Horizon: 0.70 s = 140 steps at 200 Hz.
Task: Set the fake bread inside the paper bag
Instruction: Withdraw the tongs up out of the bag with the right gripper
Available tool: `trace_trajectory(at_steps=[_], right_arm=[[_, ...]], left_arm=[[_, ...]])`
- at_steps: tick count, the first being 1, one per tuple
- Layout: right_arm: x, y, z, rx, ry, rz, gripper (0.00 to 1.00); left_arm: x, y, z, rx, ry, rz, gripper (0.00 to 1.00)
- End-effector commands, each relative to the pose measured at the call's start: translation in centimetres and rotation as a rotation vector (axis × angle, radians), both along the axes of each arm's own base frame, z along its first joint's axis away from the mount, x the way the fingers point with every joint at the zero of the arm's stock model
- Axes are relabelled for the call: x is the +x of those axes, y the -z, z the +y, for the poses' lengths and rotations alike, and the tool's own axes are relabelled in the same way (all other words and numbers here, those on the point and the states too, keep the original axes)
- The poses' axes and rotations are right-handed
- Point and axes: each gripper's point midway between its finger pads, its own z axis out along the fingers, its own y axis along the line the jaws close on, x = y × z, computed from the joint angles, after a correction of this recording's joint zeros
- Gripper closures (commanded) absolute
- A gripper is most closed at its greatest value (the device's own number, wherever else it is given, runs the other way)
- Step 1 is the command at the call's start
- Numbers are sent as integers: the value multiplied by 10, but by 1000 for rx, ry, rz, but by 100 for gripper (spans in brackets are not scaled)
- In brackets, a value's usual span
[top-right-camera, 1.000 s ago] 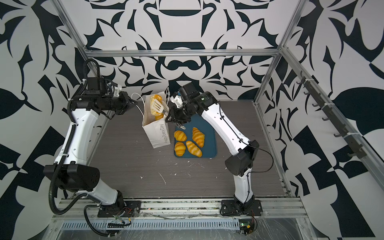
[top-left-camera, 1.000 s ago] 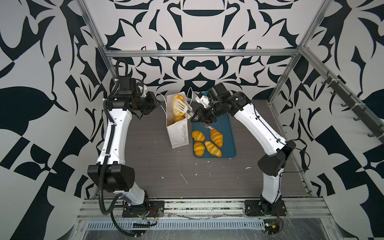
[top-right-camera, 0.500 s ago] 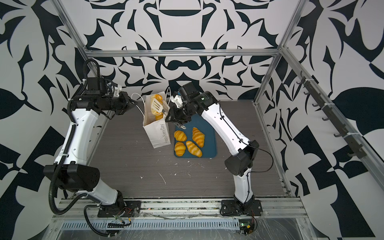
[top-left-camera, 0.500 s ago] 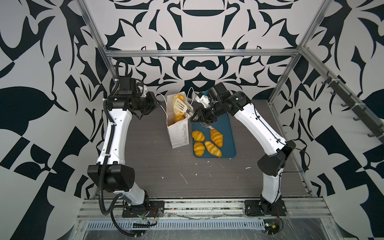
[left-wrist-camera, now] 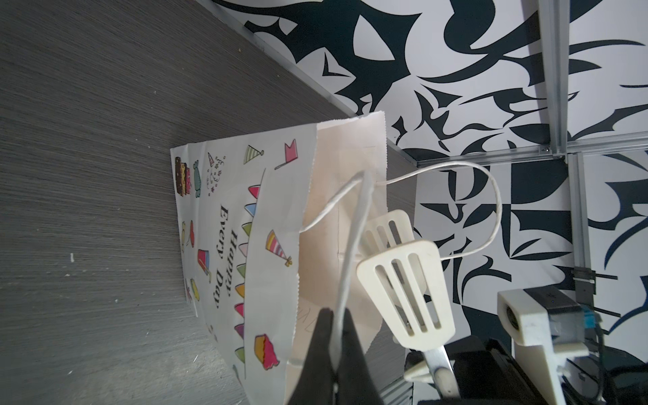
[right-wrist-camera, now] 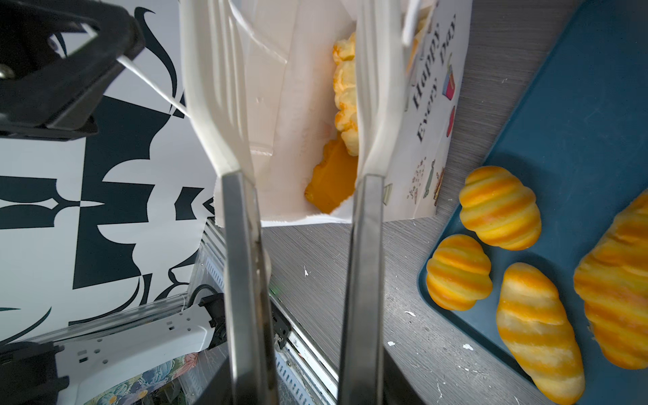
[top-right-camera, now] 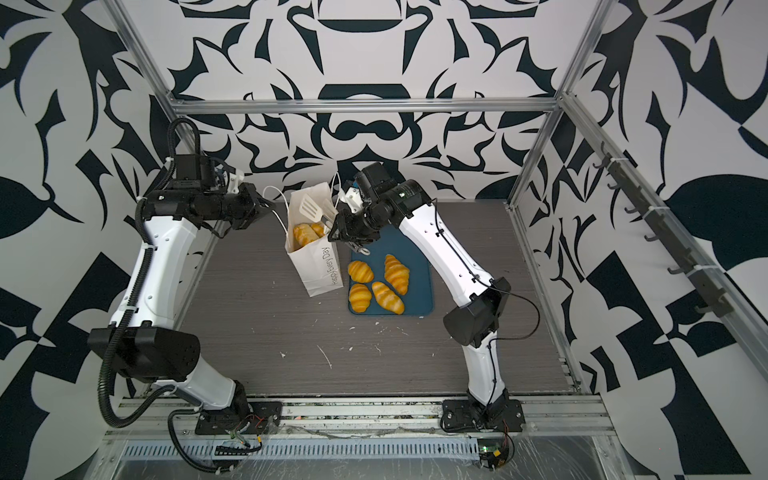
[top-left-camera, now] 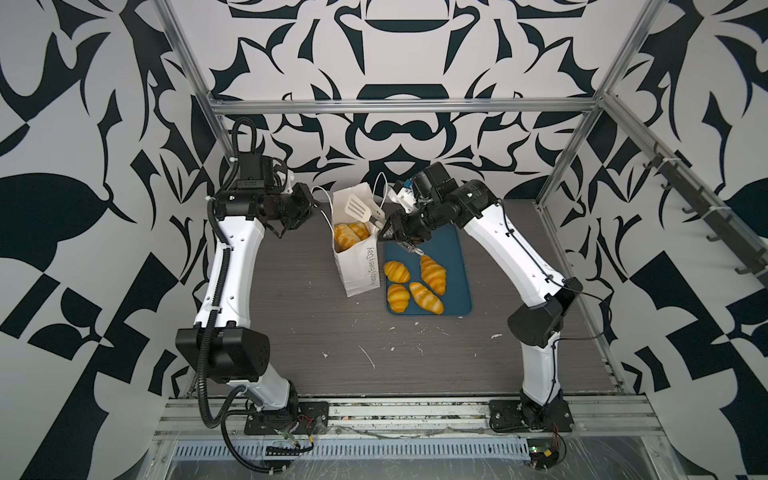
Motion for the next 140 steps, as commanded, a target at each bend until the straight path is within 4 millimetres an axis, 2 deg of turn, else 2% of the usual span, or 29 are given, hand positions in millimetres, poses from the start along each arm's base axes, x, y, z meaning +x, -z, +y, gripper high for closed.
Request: trace_trajectory(at_steps=[1, 72, 104, 109, 140], right_arm=[[1, -35, -2, 60, -12, -91, 54], [1, -64, -7, 95, -16, -143, 54], [1, -68, -12, 103, -7, -145, 54], [0, -80, -14, 124, -5, -173, 54], [-5, -104, -18, 175, -24, -229, 54]], left_arm=[[1, -5, -1, 5, 4, -6, 100], [2, -7, -2, 0, 9, -9, 100], [1, -7, -3, -2, 10, -6, 100], [1, -7, -3, 0, 10, -9, 100], [0, -7, -5, 0, 13, -7, 100]])
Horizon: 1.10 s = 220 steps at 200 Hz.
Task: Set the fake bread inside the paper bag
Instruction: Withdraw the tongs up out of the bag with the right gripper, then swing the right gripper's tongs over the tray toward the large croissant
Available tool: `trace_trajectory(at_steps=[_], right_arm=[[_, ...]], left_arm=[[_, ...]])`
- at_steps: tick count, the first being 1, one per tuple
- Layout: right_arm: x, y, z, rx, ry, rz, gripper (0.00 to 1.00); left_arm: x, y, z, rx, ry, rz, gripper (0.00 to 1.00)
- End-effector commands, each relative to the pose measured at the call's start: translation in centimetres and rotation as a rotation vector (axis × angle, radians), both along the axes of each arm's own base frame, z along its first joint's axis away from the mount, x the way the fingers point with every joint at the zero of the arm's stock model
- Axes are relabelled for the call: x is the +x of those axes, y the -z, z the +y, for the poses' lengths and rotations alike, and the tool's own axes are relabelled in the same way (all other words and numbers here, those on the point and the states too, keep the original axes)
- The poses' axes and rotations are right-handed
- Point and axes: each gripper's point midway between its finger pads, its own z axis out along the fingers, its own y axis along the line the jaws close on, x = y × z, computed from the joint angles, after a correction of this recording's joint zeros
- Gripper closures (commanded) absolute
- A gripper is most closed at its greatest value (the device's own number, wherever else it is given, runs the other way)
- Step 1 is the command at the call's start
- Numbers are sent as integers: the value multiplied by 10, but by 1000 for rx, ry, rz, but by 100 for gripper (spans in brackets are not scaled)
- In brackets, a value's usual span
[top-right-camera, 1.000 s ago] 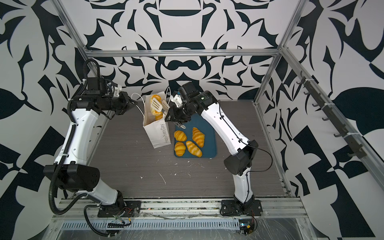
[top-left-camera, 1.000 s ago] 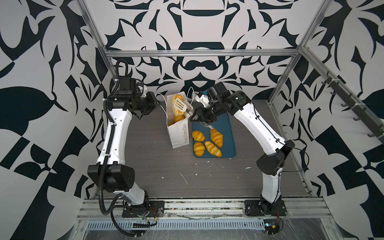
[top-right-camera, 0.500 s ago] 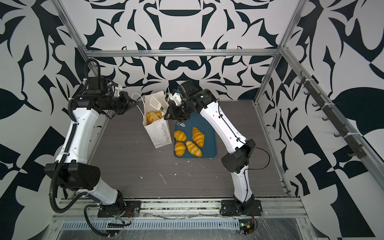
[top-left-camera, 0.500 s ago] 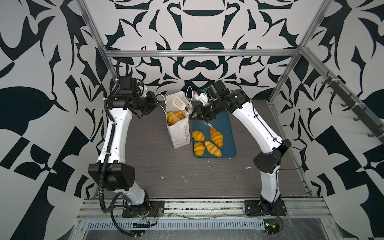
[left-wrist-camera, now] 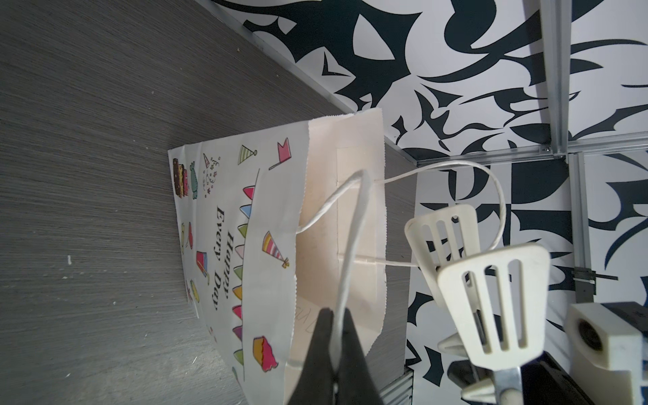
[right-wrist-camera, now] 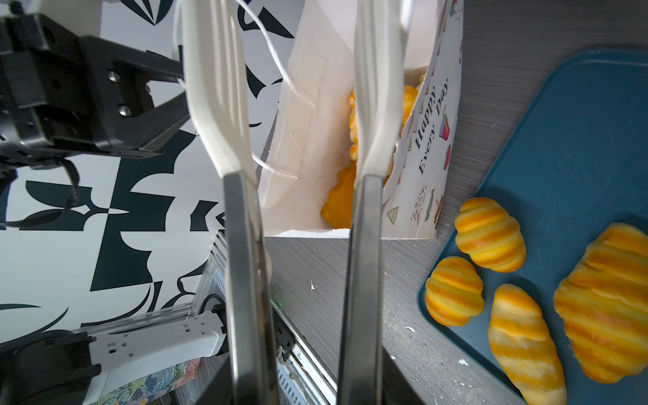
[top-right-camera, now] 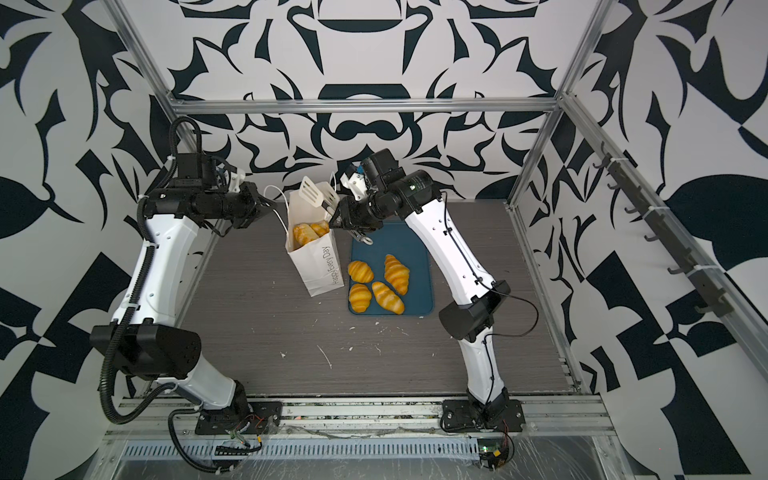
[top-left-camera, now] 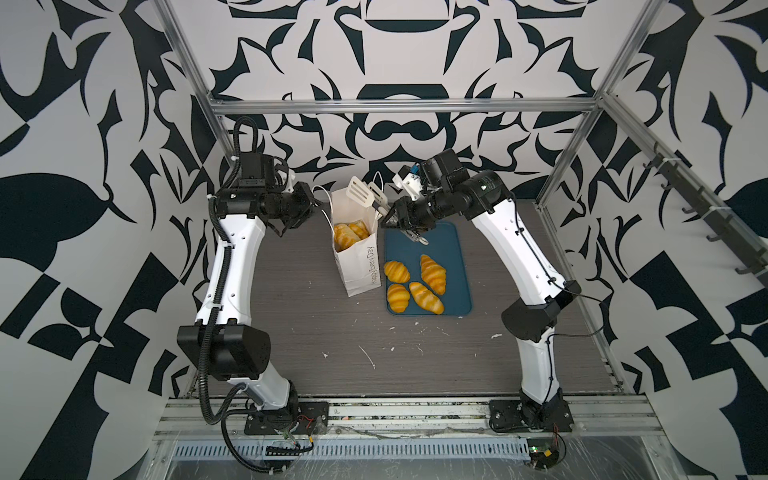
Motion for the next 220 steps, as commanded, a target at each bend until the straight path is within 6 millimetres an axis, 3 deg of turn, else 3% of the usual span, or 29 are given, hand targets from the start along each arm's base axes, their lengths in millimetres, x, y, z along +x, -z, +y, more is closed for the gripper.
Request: trace_trajectory(at_steps=[1, 46, 84, 122, 126, 174, 220], right_arm=[[-14, -60, -8, 115, -40, -152, 54], [-19, -94, -16, 177, -47, -248, 54], [-15, -105, -32, 180, -5, -285, 55], [-3, -109, -62, 168, 67, -293, 55], [0, -100, -63, 152, 75, -269, 55], [12, -88, -103, 104, 173, -244, 55], [16, -47, -133, 12, 239, -166, 56]], left_arm=[[-2, -7, -2, 0, 8, -9, 100], [0, -8, -3, 0, 10, -9, 100], [1, -10, -3, 3, 10, -11, 100], [2, -10, -4, 2, 11, -11, 100], [2, -10, -4, 3, 10, -11, 100], [4, -7, -5, 4, 16, -4, 100], [5, -5, -8, 4, 22, -3, 100]])
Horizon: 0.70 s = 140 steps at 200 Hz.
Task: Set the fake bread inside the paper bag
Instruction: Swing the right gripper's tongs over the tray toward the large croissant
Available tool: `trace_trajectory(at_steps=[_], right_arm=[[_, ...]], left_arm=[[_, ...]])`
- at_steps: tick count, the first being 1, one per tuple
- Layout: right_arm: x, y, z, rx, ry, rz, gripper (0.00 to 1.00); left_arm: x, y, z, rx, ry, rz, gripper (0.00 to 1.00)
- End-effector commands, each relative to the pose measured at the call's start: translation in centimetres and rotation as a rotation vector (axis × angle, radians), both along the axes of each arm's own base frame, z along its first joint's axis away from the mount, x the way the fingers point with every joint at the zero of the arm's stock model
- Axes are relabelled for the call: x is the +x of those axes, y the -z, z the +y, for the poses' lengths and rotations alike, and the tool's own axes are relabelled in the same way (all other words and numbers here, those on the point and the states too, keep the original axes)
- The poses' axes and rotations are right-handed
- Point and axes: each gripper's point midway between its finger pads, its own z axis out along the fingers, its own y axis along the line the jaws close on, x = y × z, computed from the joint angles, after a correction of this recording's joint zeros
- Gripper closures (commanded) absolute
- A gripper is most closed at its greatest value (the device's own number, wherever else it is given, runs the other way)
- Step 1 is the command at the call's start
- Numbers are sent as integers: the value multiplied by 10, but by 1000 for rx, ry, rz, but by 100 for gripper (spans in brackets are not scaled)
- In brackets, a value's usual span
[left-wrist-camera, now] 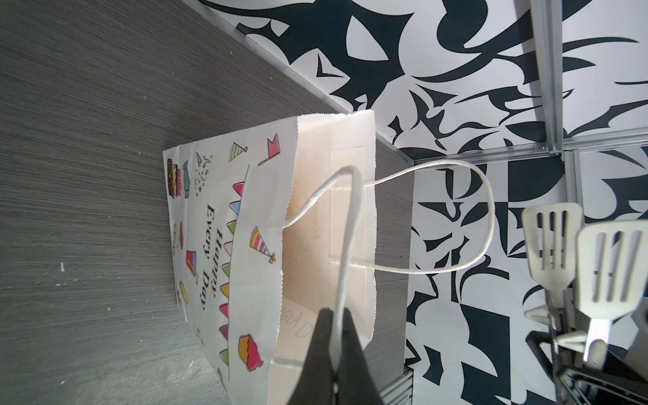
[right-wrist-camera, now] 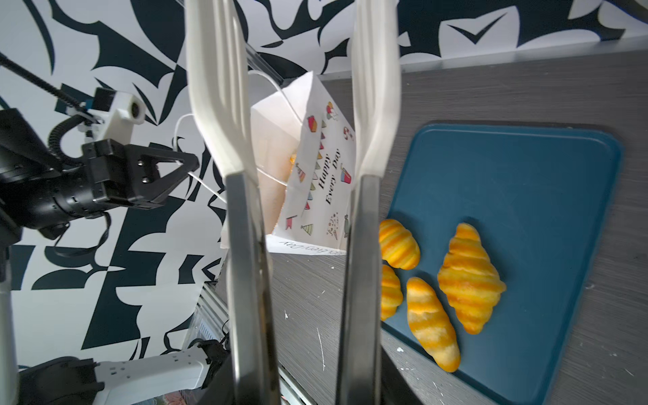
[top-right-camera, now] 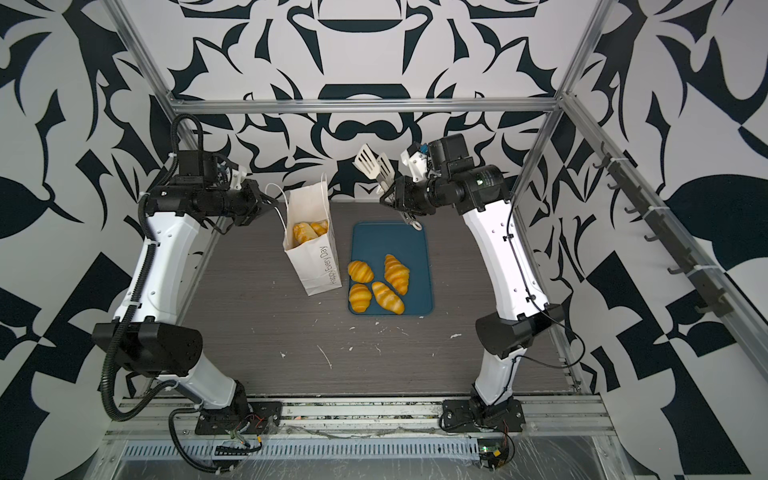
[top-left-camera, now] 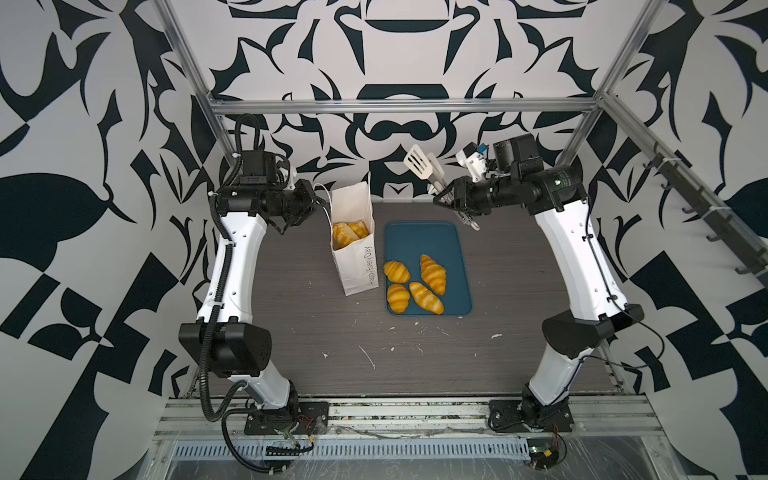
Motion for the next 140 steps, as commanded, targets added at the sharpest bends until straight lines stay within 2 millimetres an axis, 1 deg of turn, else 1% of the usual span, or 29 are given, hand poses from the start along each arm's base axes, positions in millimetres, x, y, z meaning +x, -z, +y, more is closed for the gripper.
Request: trace_trajectory(at_steps=[1, 61, 103, 140], right_arm=[[-4, -12, -12, -5, 9, -83, 56], [-10, 40, -33, -100, 67, 41, 56], [-19, 78, -44, -175, 89, 141, 56], [-29, 114, -53, -243, 99, 246, 56]], left_arm=[[2, 0, -2, 3, 9, 7, 100], [6, 0, -6, 0, 16, 6, 100], [8, 1, -6, 0, 17, 8, 100], [9, -3, -8, -6, 19, -1, 100]])
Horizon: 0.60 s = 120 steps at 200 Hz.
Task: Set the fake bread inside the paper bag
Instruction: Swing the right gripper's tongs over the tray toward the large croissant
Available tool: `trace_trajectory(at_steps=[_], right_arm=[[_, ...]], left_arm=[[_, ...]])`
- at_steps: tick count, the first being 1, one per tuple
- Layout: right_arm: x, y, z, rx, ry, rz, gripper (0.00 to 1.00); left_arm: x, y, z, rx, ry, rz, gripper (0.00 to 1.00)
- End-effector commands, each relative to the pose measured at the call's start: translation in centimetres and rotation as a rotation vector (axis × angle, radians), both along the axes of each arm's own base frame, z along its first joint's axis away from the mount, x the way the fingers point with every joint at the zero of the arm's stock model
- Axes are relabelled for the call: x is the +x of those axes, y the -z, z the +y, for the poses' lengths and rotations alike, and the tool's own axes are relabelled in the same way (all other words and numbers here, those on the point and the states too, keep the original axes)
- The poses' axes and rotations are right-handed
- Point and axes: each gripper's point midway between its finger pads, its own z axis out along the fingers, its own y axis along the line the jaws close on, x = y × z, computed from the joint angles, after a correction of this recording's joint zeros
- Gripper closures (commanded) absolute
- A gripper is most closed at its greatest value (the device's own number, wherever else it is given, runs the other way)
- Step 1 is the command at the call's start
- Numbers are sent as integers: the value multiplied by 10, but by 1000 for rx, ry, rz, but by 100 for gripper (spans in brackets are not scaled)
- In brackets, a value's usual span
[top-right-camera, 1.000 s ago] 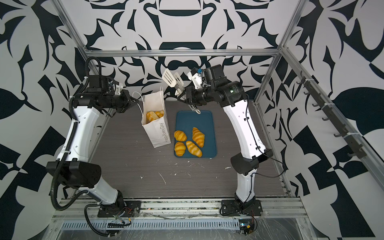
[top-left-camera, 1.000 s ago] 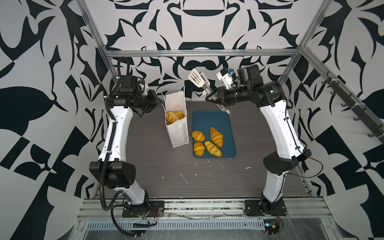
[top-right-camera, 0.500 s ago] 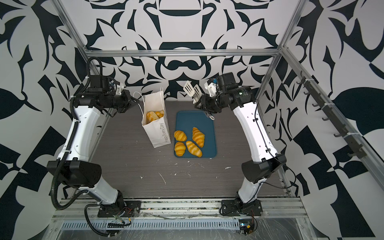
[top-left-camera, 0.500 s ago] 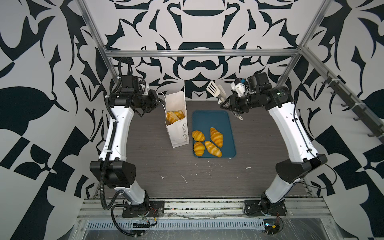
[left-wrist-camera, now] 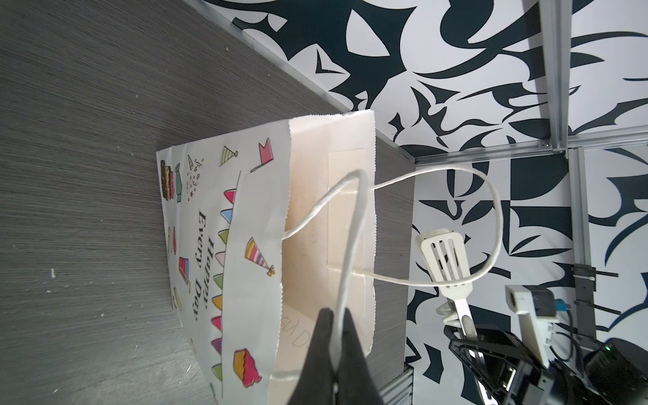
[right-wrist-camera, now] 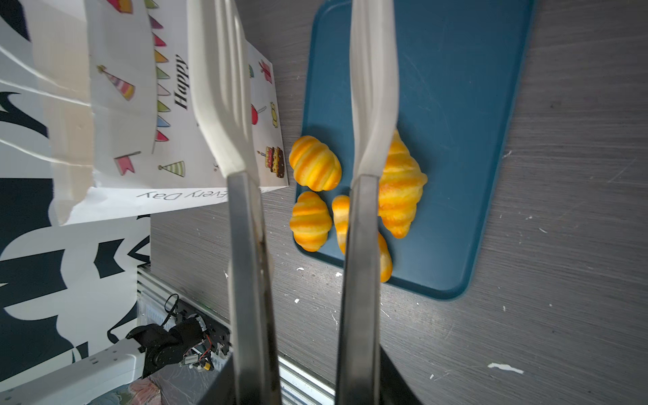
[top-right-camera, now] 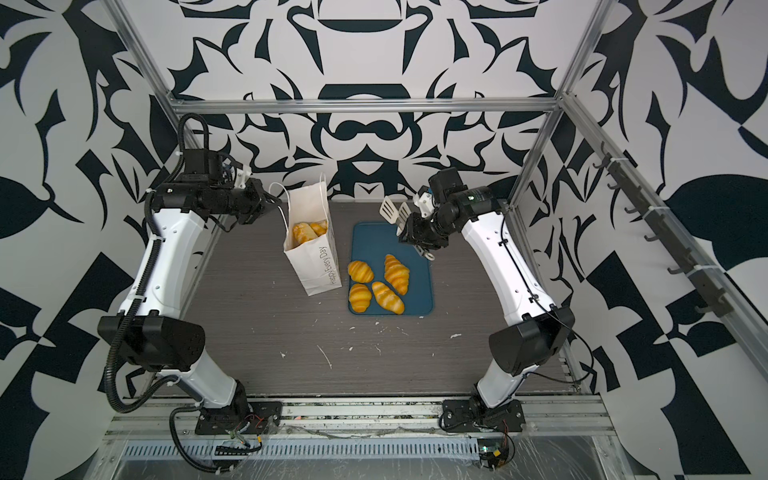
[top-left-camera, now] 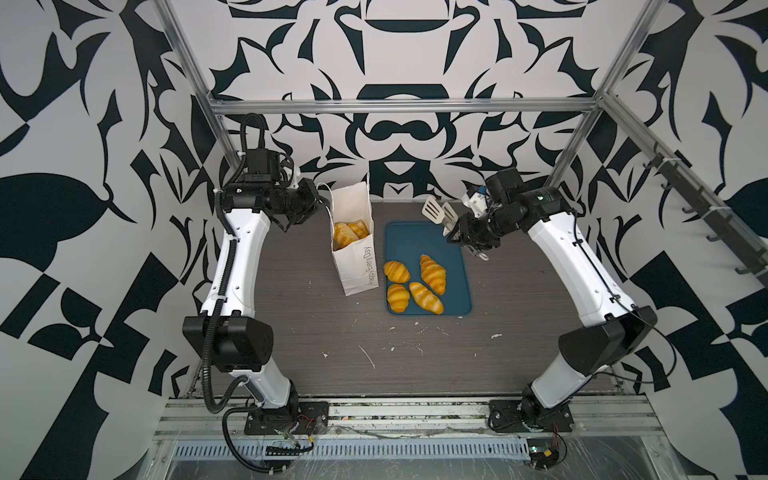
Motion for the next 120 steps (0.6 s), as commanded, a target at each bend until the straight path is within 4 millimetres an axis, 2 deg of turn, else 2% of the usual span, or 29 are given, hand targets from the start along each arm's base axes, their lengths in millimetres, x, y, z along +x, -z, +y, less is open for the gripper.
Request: trace_trajectory(at_steps=[1, 59, 120], right_arm=[[-8, 1, -9, -33, 3, -12, 56], [-25, 41, -18, -85, 15, 104, 56], [-38, 69, -25, -126, 29, 189, 55]], left_arm=[[0, -7, -3, -6, 8, -8, 100], [1, -3, -3, -7, 7, -4, 100], [0, -1, -7, -7, 14, 2, 100]])
